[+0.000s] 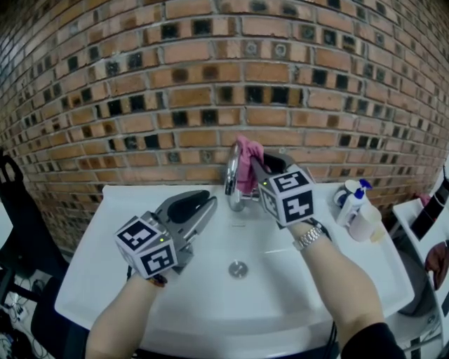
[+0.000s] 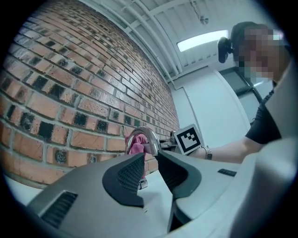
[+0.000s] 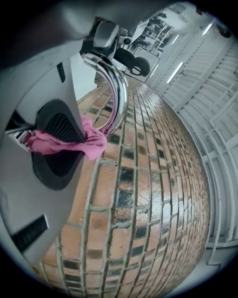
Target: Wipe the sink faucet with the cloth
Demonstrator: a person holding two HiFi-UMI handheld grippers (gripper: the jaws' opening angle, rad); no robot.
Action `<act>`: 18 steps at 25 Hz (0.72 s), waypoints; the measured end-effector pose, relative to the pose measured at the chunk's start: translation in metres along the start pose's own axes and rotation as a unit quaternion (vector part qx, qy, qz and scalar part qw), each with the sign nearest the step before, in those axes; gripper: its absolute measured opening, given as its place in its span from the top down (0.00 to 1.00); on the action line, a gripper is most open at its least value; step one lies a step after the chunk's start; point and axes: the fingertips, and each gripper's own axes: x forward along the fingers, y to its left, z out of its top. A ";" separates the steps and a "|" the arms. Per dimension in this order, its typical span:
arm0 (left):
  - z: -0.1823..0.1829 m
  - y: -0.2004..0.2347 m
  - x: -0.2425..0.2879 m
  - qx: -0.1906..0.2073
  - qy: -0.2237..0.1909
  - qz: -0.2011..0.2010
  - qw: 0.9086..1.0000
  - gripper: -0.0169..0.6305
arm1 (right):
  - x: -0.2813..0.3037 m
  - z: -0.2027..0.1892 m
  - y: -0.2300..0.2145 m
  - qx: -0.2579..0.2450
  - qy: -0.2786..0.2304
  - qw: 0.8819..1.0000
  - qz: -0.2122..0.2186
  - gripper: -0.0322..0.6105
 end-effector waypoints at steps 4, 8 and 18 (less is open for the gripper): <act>-0.004 0.002 0.000 -0.004 0.001 0.003 1.000 0.82 | 0.007 -0.024 -0.001 0.001 0.037 0.999 -0.009 0.87; -0.007 0.001 0.000 -0.006 0.004 0.004 1.000 0.82 | 0.009 -0.045 0.000 0.006 0.067 0.998 -0.014 0.87; -0.012 -0.002 0.001 -0.007 0.006 0.006 1.000 0.82 | 0.003 -0.074 0.010 0.017 0.096 0.995 -0.013 0.87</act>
